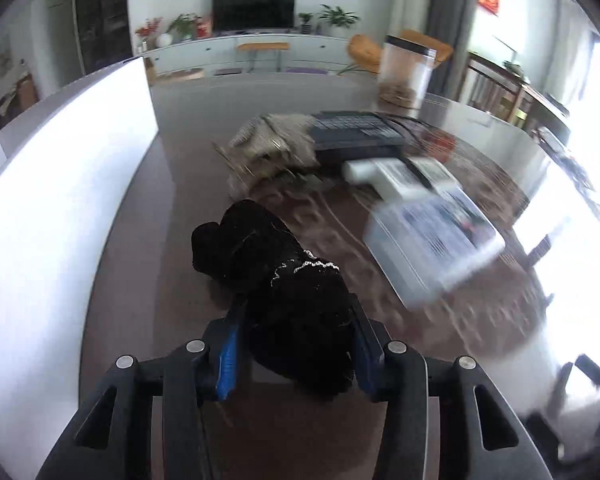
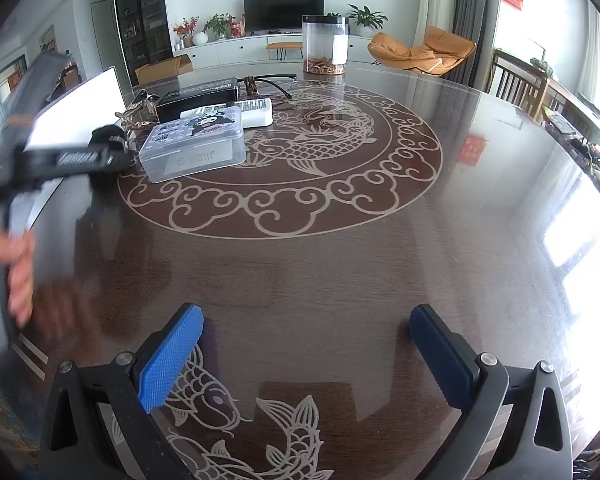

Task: Organize objects
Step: 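Move the left tool down over the black knit plush beside the bin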

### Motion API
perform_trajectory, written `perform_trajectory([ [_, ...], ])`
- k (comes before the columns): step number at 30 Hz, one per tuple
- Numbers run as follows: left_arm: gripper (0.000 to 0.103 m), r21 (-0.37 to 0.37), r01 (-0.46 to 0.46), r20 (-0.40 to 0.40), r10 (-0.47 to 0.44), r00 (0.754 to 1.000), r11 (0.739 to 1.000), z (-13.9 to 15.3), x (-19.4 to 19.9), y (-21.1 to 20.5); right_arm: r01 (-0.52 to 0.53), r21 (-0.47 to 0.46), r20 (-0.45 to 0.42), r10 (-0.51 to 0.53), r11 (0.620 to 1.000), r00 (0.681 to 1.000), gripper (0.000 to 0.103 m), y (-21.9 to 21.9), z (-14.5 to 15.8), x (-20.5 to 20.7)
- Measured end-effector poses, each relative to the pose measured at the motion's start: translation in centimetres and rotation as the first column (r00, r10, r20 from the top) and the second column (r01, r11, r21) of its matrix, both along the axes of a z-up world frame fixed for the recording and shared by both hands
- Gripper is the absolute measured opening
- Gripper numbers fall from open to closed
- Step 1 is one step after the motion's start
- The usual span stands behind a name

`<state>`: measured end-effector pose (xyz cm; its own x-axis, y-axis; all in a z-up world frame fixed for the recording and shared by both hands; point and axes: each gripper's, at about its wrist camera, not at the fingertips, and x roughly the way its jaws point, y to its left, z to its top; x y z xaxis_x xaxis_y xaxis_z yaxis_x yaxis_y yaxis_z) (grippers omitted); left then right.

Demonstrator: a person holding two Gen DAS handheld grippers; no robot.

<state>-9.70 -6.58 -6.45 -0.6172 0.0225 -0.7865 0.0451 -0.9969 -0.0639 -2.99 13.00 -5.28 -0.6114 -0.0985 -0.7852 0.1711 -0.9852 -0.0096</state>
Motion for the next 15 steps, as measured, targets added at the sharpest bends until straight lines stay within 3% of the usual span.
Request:
perform_trajectory([
  [4, 0.05, 0.037, 0.041, -0.002, -0.041, 0.999, 0.998, 0.3, 5.3, 0.5, 0.0, 0.0, 0.0, 0.0, 1.0, 1.0, 0.103, 0.0, 0.0, 0.0],
  [6, 0.063, 0.057, 0.025, 0.018, -0.026, 0.999, 0.998, 0.4, 6.3, 0.0, 0.0, 0.0, 0.0, 0.0, 1.0, 1.0, 0.103, 0.0, 0.0, 0.0],
  [7, 0.079, 0.069, 0.019, 0.026, -0.021, 0.999, 0.997, 0.5, 6.5, -0.7, 0.0, 0.0, 0.0, 0.0, 1.0, 1.0, 0.103, 0.0, 0.0, 0.0],
  [8, 0.084, 0.089, 0.009, 0.036, -0.012, 0.999, 0.996, 0.5, 6.5, -1.1, 0.0, 0.001, 0.0, 0.0, 1.0, 1.0, 0.103, 0.0, 0.0, 0.0],
  [12, 0.084, 0.131, -0.006, 0.059, -0.002, 0.998, 0.991, 0.7, 7.6, -1.9, 0.0, 0.0, 0.0, 0.0, 1.0, 1.0, 0.103, 0.0, 0.0, 0.0],
  [15, 0.085, 0.084, 0.012, 0.074, -0.018, 0.997, 0.996, 0.9, 6.6, -1.1, -0.001, -0.001, -0.001, 0.001, 1.0, 1.0, 0.103, 0.0, 0.0, -0.1],
])
